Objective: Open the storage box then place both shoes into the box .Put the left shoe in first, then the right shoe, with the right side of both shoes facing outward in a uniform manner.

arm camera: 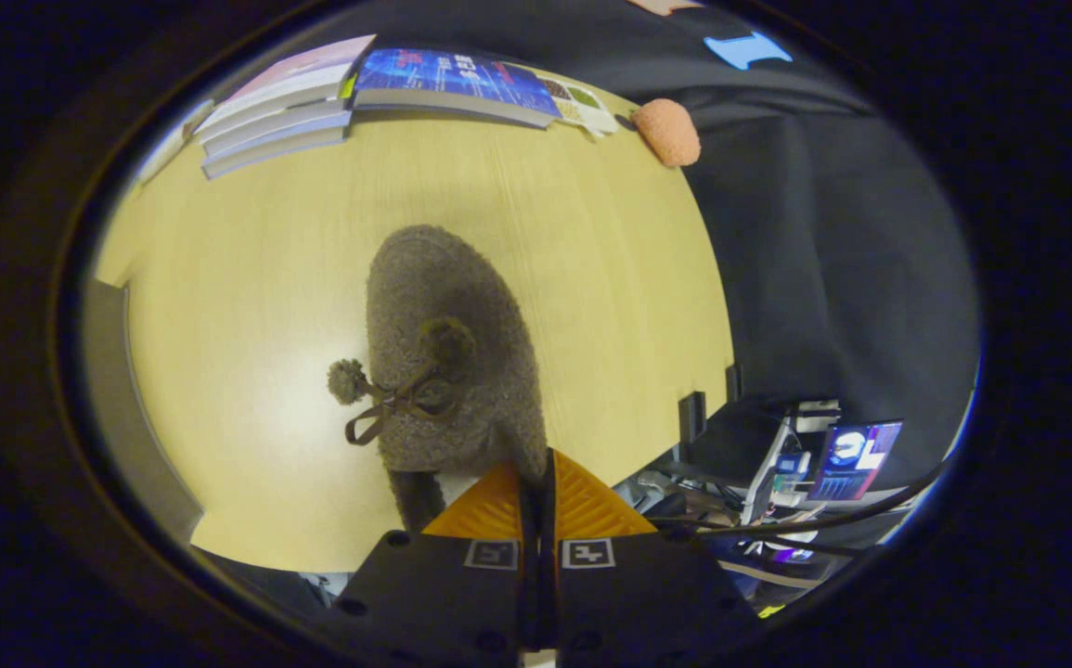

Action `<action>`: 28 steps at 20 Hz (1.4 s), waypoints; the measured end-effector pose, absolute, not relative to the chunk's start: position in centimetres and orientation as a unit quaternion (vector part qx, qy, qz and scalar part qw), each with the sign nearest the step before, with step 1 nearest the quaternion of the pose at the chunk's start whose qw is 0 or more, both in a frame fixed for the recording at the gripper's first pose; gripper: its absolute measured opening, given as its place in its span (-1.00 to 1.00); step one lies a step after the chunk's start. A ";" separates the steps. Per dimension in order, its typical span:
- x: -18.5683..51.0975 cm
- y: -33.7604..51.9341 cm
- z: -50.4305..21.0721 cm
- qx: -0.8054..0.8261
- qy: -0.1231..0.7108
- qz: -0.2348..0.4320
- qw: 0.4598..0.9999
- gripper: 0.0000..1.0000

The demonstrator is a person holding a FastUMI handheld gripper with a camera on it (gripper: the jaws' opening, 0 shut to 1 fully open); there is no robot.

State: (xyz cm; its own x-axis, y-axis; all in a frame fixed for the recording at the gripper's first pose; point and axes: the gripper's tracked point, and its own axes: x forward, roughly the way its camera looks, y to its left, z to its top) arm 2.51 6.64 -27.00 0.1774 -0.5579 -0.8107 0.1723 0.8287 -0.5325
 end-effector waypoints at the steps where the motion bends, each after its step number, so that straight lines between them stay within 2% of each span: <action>1: 2.2 7.5 -25.7 -0.166 0.584 -0.250 0.754 -0.93; 6: 1.3 14.7 -19.0 -0.169 0.535 -0.252 0.789 -0.93; 14: 1.2 31.9 -14.3 -0.144 0.485 -0.157 0.848 -0.93; 19: 0.7 39.4 -16.4 -0.104 0.498 -0.106 0.854 -0.93; 28: 0.8 42.4 -24.3 -0.097 0.550 -0.104 0.823 -0.92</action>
State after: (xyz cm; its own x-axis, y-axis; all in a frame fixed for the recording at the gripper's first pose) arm 0.79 42.37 -24.29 0.3723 -0.2786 -0.8853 0.0641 0.9593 -0.2750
